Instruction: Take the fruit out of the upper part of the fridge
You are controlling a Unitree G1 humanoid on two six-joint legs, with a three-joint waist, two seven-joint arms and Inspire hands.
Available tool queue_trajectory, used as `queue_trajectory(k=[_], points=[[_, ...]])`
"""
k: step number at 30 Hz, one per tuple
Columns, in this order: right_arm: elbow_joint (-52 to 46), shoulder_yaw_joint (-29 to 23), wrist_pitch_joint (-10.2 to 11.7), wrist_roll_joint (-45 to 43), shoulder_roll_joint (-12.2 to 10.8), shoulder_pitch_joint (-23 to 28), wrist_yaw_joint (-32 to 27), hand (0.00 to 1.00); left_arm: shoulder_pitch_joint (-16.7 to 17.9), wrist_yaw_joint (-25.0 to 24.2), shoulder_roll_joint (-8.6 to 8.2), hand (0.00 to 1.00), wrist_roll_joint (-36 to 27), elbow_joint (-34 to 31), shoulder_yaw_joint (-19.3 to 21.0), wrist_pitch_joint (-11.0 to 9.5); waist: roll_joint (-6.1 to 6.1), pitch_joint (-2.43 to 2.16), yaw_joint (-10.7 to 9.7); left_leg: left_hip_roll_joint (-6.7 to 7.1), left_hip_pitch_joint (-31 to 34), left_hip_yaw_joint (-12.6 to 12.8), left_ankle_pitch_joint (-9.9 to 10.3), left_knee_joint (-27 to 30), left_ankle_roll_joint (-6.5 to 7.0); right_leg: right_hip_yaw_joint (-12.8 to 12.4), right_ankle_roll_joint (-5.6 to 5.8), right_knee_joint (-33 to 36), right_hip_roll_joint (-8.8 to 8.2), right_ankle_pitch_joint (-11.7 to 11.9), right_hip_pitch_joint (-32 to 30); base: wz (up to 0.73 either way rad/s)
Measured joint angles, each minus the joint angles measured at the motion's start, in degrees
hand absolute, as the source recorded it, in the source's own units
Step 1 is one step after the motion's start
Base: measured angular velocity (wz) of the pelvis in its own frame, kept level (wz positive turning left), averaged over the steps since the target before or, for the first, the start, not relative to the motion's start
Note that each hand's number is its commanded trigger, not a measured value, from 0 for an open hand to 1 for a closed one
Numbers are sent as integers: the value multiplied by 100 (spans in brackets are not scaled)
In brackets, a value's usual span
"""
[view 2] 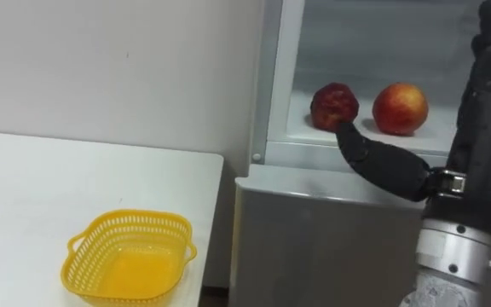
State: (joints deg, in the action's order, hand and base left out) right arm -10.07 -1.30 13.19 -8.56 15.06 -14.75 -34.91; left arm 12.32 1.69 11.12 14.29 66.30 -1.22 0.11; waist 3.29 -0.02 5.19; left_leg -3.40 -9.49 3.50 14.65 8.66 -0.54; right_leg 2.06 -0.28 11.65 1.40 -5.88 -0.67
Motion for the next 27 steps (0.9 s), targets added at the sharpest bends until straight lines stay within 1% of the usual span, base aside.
queue_trajectory(k=[2,5,8,10,11,12,13,15,17,18,20,22,24,27], points=[[0,0,-7,64,0,0,2,0,0,2,0,0,0,0,0,15,8,9,5,1,1,0,0,-2,0,0,0,2,-1,0,-2,0],[0,0,-9,178,0,0,3,0,5,-3,-6,0,0,-25,-2,59,28,-4,5,0,1,0,0,-3,0,3,0,3,-1,0,-3,0],[0,-10,-22,252,1,-14,13,0,64,-26,-15,0,74,-105,0,94,5,11,9,0,-2,1,0,-5,0,2,0,10,-1,0,-7,0],[0,-42,-34,263,1,-111,51,0,63,-91,-16,0,161,-102,6,94,-14,23,2,0,1,1,0,-10,0,2,0,12,-1,0,-13,0],[1,-68,-36,312,25,-218,59,0,53,-121,-27,0,179,-101,59,94,-15,24,0,0,16,1,0,-15,0,10,0,19,-2,0,-35,0],[3,-100,-49,350,97,-356,63,0,34,-126,-37,0,226,-96,108,99,-9,26,-9,0,48,-17,0,-20,0,17,0,19,-2,0,-60,4],[6,-127,-60,352,138,-430,71,0,28,-128,-37,0,240,-96,110,105,-5,24,-13,0,65,-34,0,-20,0,29,0,19,-4,0,-69,8],[65,-242,-75,364,297,-685,73,0,14,-146,-40,0,282,-97,116,124,3,20,1,0,75,-59,0,0,0,58,-1,15,-9,0,-55,8],[152,-261,-84,380,408,-811,80,0,18,-169,-39,0,294,-99,119,143,10,19,5,0,67,-79,0,11,0,108,-1,10,-22,0,-29,7],[276,-253,-89,379,449,-892,110,0,17,-190,-39,0,297,-99,113,181,24,27,6,0,48,-88,-1,19,1,117,-1,11,-24,0,-7,6],[414,-241,-187,380,509,-918,161,0,7,-194,-39,0,297,-100,108,241,58,41,22,0,30,-91,-1,20,1,127,-1,9,-26,0,13,0],[566,-233,-294,380,516,-945,211,0,4,-195,-39,0,297,-100,101,256,89,46,29,0,32,-91,-1,21,1,128,-1,6,-28,0,13,0],[747,-232,-338,380,517,-963,300,0,-6,-195,-39,0,340,-108,99,260,101,53,66,1,36,-89,-1,21,1,127,-1,5,-28,0,6,0],[765,-232,-392,399,519,-995,401,0,-24,-202,-38,0,343,-115,100,259,92,59,101,0,47,-93,-1,18,1,133,-1,5,-27,0,-3,0]])
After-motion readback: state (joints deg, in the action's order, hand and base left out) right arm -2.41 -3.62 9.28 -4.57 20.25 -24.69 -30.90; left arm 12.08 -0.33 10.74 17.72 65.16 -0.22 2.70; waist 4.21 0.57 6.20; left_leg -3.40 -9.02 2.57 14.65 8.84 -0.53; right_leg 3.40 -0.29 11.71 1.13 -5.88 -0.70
